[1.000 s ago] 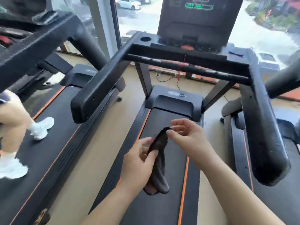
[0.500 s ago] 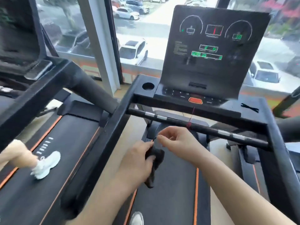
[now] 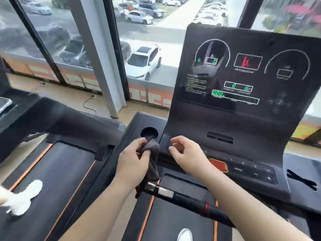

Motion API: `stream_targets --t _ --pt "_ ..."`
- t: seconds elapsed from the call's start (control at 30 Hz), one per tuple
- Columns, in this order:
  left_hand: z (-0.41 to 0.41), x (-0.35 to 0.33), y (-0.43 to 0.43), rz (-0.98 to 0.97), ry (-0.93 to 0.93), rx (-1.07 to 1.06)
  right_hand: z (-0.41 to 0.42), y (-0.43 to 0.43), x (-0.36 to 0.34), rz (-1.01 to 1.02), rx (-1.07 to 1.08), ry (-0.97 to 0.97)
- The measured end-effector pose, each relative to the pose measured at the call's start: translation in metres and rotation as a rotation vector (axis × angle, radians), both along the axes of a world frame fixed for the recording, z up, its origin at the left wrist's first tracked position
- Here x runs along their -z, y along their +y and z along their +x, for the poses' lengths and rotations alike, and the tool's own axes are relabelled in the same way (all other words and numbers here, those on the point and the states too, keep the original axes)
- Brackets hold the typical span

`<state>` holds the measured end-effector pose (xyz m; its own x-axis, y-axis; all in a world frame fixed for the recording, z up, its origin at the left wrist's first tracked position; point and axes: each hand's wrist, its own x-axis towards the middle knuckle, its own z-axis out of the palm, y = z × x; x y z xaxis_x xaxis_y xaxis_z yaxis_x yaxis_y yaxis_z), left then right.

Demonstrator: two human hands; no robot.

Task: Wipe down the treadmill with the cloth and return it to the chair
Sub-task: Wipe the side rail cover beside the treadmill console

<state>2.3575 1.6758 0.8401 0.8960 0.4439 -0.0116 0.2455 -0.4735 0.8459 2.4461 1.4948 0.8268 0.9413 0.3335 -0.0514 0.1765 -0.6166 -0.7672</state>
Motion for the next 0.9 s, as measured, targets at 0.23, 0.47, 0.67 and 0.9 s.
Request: stream_targets --t 0.23,0.47,0.67,0.9 --pt "0.083 -0.008 0.04 0.156 -0.002 -0.092 0.083 0.027 0.041 -0.213 -0.168 -0.149" --pt "0.169 0.071 0.054 0.651 0.171 0.335 0.103 0.06 0.087 -0.45 -0.046 -0.424" --pt "0.203 0.121 0.056 0.857 0.348 0.497 0.102 0.067 0.099 -0.498 -0.035 -0.471" --pt "0.212 0.123 0.06 0.909 0.291 0.578 0.101 0.067 0.106 -0.491 -0.017 -0.533"
